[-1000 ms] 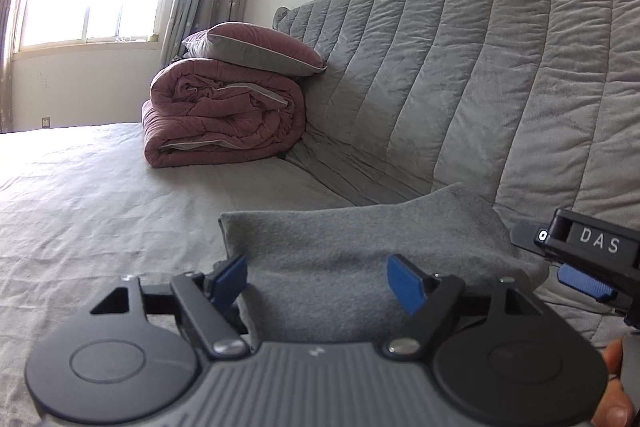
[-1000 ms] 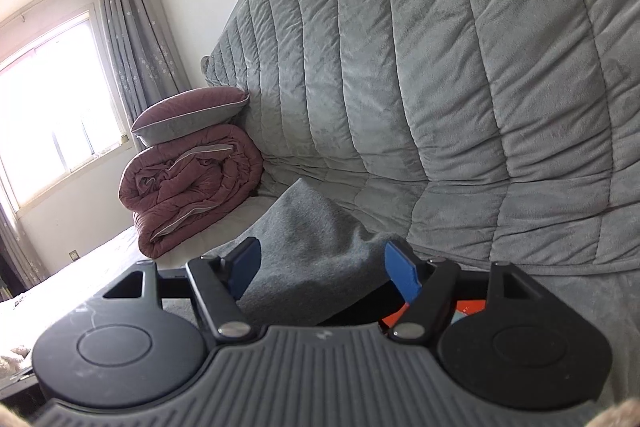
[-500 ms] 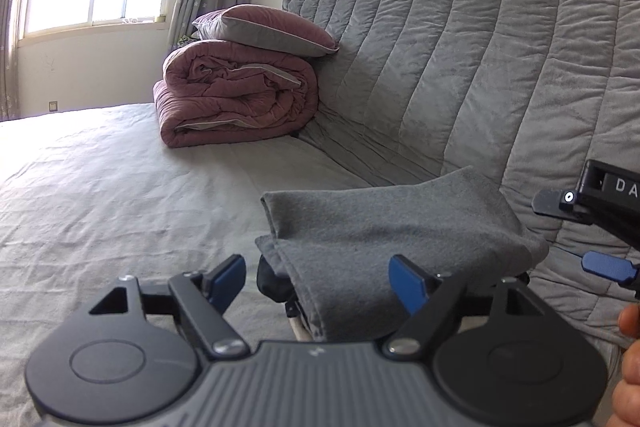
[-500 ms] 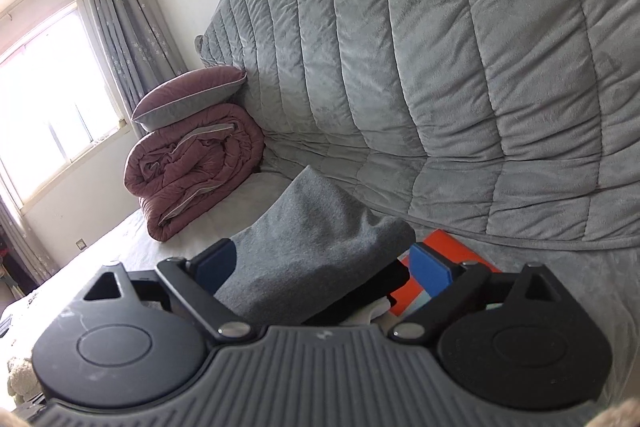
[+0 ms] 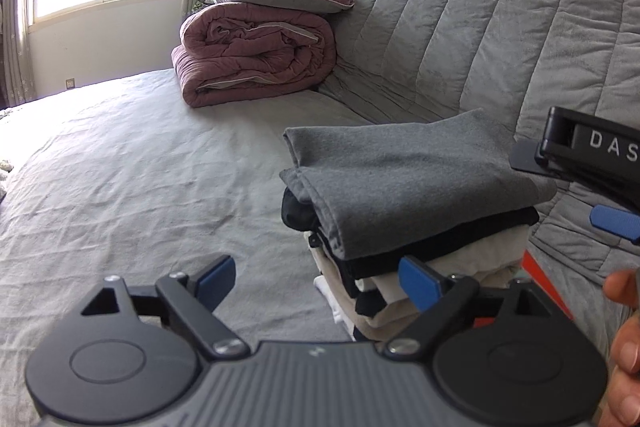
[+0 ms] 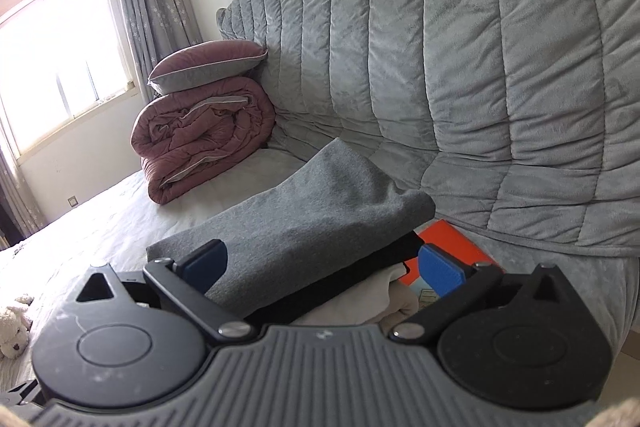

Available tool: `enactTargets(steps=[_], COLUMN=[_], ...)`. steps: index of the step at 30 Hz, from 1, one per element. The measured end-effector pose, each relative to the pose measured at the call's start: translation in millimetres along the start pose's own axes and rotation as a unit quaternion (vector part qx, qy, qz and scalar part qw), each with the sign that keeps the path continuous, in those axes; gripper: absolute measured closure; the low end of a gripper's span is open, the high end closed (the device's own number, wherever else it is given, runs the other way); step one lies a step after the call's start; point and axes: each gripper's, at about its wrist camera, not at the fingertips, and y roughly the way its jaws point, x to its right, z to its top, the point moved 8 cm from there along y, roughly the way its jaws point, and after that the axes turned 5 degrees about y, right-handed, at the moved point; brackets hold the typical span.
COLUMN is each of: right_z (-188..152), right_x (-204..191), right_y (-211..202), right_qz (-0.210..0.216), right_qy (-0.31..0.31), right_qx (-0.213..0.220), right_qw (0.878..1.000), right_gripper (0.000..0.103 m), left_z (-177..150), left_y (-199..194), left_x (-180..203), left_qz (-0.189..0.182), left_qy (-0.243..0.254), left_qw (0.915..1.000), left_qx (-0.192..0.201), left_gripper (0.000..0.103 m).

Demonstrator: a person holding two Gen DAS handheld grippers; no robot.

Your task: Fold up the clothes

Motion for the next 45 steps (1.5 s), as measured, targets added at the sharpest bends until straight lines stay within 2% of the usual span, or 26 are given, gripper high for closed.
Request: enactTargets(steps=[6, 15, 17, 22, 29, 41, 45], right_z=[0.6, -17.9, -24.2, -35.2, -44.0, -48.0, -50.4], right_x=[-6.1, -13.2, -15.0, -14.9, -9.5, -9.4, -10.3], right_y=[-8.5, -14.4, -13.4, -8.7, 0.4, 0.0, 0.3], right_qz=[-0.020, -0.041, -0.045, -0.053, -0.075, -0.096, -0.101], right_qy=[-0.048, -0.093, -0.107, -0.117, -0.119, -0.138, -0.145], right_qx=[0.012, -0.017, -0.028, -0.040, -0.050, -0.042, -0.043], right_qw=[0.999, 0.995, 0.993, 0.991, 0.989, 0.985, 0.983], right_gripper=[0.000, 0.000, 0.000, 0.000, 0.000, 0.000, 0.000], left_z=[-9.5, -20.8, -24.0, -32.3, -36.7, -41.5, -44.6], left_y=[-11.1, -25.9, -28.4, -33.1, -32.5, -29.1, -26.2], left_x=[-13.1, -13.4, -12.1, -12.7, -15.4, -11.3, -13.5], left_qz=[0.017, 0.025, 0.031, 0.048, 0.057, 0.045, 0.039], left_qy=[0.001, 0.005, 0.014, 0.030, 0.025, 0.022, 0.017], left_qw=[0.9999, 0.9997, 0.9994, 0.9984, 0.9980, 0.9984, 0.9989], left_qx=[-0.002, -0.001, 0.001, 0.006, 0.012, 0.025, 0.018], left_gripper=[0.012, 0.011, 0.008, 0.007, 0.005, 0.001, 0.001])
